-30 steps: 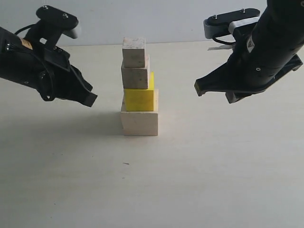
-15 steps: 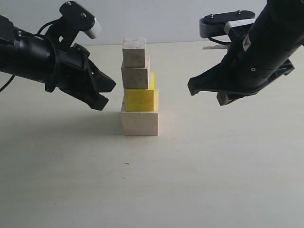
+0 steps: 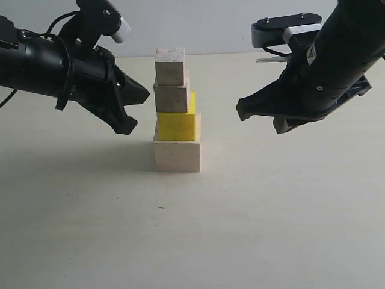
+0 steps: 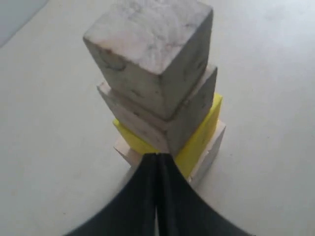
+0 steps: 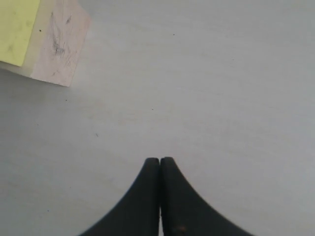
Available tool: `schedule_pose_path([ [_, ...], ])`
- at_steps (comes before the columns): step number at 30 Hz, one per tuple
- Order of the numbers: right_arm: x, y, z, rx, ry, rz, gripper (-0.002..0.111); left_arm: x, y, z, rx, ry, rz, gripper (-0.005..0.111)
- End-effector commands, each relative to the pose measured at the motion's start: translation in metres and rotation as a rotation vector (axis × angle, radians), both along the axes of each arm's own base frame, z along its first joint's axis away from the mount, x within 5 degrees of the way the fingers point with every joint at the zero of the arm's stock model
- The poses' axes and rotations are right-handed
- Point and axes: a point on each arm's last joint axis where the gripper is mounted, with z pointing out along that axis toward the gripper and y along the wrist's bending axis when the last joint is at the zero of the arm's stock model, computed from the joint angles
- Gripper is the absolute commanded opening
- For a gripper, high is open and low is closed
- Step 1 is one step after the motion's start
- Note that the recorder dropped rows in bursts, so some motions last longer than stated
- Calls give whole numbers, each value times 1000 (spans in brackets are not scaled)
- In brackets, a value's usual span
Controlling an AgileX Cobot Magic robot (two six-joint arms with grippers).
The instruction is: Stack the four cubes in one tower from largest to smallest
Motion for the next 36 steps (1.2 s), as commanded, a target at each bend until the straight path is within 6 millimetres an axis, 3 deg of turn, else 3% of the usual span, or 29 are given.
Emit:
schedule_pose_path([
  [1, 0, -1, 1, 10, -10, 8, 0, 5, -2, -3, 2, -18, -7, 0],
  [13, 0, 0, 1, 12, -13, 15, 0, 18, -8, -7, -12, -22, 11, 0],
  [36, 0, 0, 1, 15, -13, 20, 0, 17, -9, -12, -9, 4, -6, 0],
])
